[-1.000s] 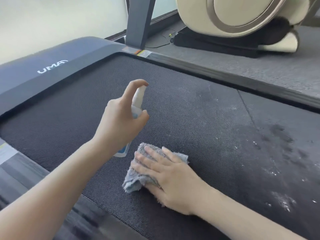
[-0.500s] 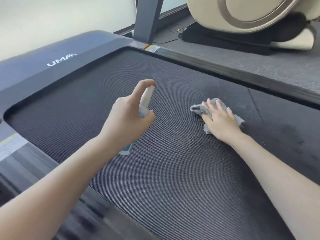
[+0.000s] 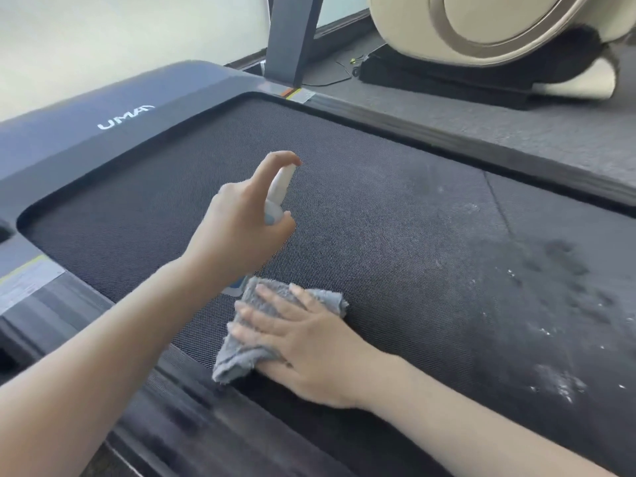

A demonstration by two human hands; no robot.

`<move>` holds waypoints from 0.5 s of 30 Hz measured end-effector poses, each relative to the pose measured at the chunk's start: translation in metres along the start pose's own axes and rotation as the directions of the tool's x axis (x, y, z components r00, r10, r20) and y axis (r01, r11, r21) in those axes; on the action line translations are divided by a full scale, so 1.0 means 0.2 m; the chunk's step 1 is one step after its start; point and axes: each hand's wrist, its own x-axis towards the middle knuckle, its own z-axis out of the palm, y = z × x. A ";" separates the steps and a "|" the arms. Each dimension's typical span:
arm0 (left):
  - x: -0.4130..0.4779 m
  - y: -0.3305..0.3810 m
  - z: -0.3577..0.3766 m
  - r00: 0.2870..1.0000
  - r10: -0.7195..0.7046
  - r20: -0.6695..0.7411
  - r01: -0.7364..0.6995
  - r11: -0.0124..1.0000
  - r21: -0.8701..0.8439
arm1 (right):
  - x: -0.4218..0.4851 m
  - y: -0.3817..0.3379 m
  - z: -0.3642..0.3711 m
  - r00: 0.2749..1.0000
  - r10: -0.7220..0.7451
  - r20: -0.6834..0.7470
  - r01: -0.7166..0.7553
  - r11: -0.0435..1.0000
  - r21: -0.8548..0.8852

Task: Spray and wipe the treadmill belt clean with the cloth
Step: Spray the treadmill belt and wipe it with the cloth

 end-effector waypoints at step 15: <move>-0.02 -0.05 0.02 1.000 -0.004 -0.023 0.004 1.000 0.018 | -0.14 0.19 -0.04 0.990 0.138 -0.002 -0.137 0.982 -0.132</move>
